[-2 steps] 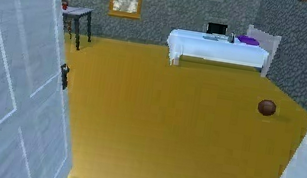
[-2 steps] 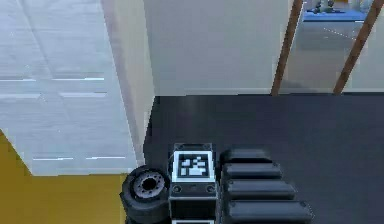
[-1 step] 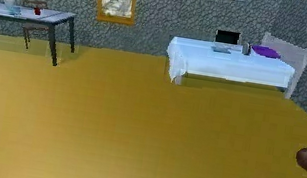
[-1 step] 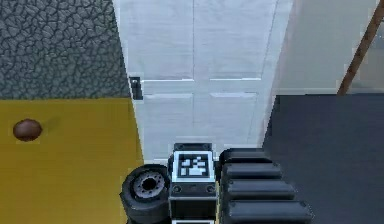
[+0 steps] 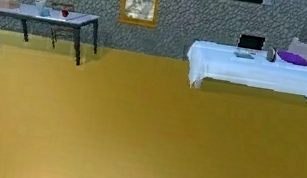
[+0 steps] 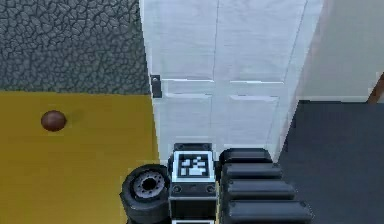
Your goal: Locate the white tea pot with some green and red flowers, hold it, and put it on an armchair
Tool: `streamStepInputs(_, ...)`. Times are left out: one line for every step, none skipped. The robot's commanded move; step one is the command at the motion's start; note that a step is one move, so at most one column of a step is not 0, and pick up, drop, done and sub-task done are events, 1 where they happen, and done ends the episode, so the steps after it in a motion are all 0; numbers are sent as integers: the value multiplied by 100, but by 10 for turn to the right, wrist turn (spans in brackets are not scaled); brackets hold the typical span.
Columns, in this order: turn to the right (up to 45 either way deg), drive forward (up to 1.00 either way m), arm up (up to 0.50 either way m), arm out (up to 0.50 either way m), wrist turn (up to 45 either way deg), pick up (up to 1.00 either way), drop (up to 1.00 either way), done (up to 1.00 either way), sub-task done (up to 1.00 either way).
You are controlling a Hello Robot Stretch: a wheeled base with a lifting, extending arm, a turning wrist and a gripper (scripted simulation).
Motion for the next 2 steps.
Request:
streamStepInputs(0,50,0,0,0,0,0,0,0)
streamStepInputs(-450,0,0,0,0,0,0,0,0)
